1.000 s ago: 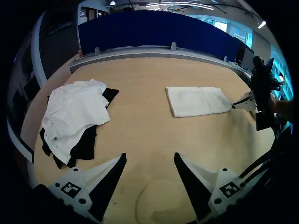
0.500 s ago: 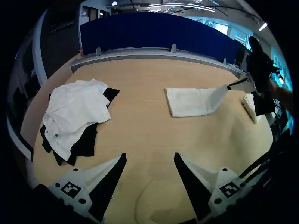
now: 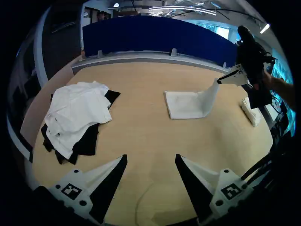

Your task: Fold towel

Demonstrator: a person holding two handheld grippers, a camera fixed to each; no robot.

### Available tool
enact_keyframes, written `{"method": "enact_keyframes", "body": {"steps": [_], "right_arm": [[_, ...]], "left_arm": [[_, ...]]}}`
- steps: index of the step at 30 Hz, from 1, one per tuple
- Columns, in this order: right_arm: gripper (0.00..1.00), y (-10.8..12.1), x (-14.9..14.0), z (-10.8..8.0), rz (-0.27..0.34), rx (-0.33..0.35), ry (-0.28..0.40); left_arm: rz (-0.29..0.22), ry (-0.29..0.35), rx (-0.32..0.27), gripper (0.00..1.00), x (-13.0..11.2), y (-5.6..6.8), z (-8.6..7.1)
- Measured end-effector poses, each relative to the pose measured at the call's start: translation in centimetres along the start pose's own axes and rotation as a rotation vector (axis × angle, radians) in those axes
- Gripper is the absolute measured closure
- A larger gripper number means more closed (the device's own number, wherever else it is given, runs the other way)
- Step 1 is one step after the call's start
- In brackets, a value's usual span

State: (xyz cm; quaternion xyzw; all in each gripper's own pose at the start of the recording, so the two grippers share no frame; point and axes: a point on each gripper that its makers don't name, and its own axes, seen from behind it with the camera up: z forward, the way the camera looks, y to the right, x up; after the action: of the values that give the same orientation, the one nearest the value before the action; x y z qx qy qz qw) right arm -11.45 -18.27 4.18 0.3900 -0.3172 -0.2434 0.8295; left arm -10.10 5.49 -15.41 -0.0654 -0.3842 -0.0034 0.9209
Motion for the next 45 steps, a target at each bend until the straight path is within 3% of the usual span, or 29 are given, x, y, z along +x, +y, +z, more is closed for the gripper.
{"method": "enact_keyframes", "body": {"steps": [8,14,23,32,40,45], "right_arm": [[0.96,-3.4,3.4,2.7,-0.071,0.057,0.008],[0.96,-7.9,4.9,6.4,-0.112,0.124,-0.004],[0.96,-14.0,2.4,12.2,-0.109,0.219,-0.089],[0.93,-14.3,1.9,12.6,-0.088,0.224,-0.101],[0.41,-13.8,2.6,11.5,-0.076,0.217,-0.066],[0.33,-13.5,2.5,10.7,-0.065,0.207,-0.057]], "left_arm": [[0.001,0.012,0.024,0.06,-0.2,-0.7,-1.2],[-0.033,0.031,0.046,0.05,-0.7,-1.2,-2.3],[-0.082,0.039,0.077,0.05,-1.7,-1.9,-3.4],[-0.091,0.040,0.079,0.05,-1.8,-2.1,-3.6],[-0.085,0.040,0.078,0.05,-1.6,-2.3,-3.3],[-0.081,0.041,0.075,0.05,-1.4,-2.0,-3.2]]}}
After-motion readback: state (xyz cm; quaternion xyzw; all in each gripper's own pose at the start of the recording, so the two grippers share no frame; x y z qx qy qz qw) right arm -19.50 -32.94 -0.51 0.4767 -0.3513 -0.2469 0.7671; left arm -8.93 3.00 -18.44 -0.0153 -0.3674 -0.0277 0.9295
